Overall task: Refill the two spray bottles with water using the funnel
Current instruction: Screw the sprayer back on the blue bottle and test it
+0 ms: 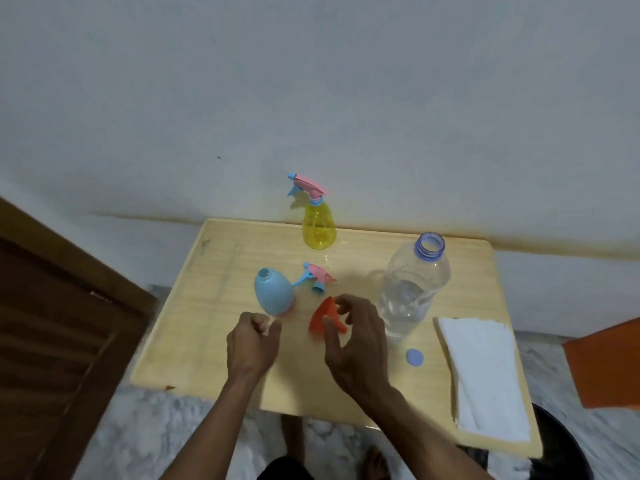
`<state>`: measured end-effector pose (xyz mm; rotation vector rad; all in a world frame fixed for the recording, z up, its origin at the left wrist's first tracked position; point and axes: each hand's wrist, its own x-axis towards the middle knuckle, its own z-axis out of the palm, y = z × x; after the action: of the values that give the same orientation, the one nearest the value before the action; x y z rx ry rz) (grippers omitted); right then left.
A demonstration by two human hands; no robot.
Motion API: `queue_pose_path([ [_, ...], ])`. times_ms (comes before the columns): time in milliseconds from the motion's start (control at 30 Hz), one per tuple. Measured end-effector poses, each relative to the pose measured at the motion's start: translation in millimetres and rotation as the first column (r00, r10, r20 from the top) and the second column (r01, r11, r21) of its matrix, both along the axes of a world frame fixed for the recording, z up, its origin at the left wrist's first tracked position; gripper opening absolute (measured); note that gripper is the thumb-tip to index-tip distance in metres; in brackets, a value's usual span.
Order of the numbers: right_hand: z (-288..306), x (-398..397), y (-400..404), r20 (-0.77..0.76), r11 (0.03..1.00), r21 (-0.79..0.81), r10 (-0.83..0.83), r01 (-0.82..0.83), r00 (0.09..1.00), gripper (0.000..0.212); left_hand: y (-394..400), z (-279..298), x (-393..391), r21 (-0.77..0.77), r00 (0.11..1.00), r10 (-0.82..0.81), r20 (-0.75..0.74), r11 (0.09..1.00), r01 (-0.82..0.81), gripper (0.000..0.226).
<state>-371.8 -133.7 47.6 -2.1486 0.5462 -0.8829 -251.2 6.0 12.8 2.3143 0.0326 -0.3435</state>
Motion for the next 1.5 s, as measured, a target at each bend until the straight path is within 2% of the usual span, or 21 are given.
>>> queue_pose_path([
  [67,-3,28,-1,-0.117,0.999,0.035,-0.005,0.009,0.993,0.028,9,-5,15,0.009,1.000,-0.009,0.004,1.000,0.009,0.033],
  [133,-11,56,-8,-0.272,0.997,0.057,-0.030,0.047,0.962,0.026,13,-10,30,0.013,0.997,-0.055,0.049,0.998,0.054,0.057],
  [233,-19,94,-24,-0.539,0.992,0.083,-0.038,0.098,0.841,0.028,17,-14,51,-0.032,0.989,-0.141,0.048,0.989,0.143,0.087],
  [333,-26,122,-39,-0.725,0.987,0.057,-0.062,0.151,0.686,0.034,16,-19,67,-0.100,0.966,-0.244,0.079,0.963,0.252,0.103],
  [467,-42,145,-44,-0.854,0.970,0.083,-0.048,0.227,0.518,0.051,12,-27,87,-0.198,0.944,-0.316,0.096,0.923,0.329,0.105],
  [633,-61,158,-40,-0.887,0.924,0.132,-0.051,0.359,0.460,0.061,14,-31,100,-0.238,0.917,-0.380,0.124,0.885,0.399,0.083],
  [733,-70,163,-38,-0.877,0.887,0.165,-0.068,0.431,0.476,0.059,16,-34,107,-0.238,0.900,-0.415,0.136,0.868,0.436,0.079],
  [867,-73,168,-41,-0.853,0.841,0.224,-0.076,0.492,0.517,0.051,16,-36,110,-0.260,0.884,-0.448,0.131,0.845,0.467,0.087],
  [1067,-51,173,-51,-0.696,0.761,0.404,-0.105,0.508,0.710,0.040,10,-37,110,-0.283,0.880,-0.460,0.119,0.834,0.474,0.074],
  [1233,-12,168,-50,-0.536,0.708,0.562,-0.081,0.427,0.840,0.022,14,-38,105,-0.334,0.904,-0.416,0.099,0.842,0.424,0.071],
  [1333,9,157,-43,-0.417,0.716,0.618,-0.054,0.326,0.907,0.016,19,-38,97,-0.347,0.926,-0.361,0.112,0.859,0.377,0.072],
  [1500,52,140,-26,-0.083,0.759,0.644,-0.057,0.097,0.995,0.012,27,-34,74,-0.366,0.958,-0.267,0.107,0.885,0.288,0.075],
])
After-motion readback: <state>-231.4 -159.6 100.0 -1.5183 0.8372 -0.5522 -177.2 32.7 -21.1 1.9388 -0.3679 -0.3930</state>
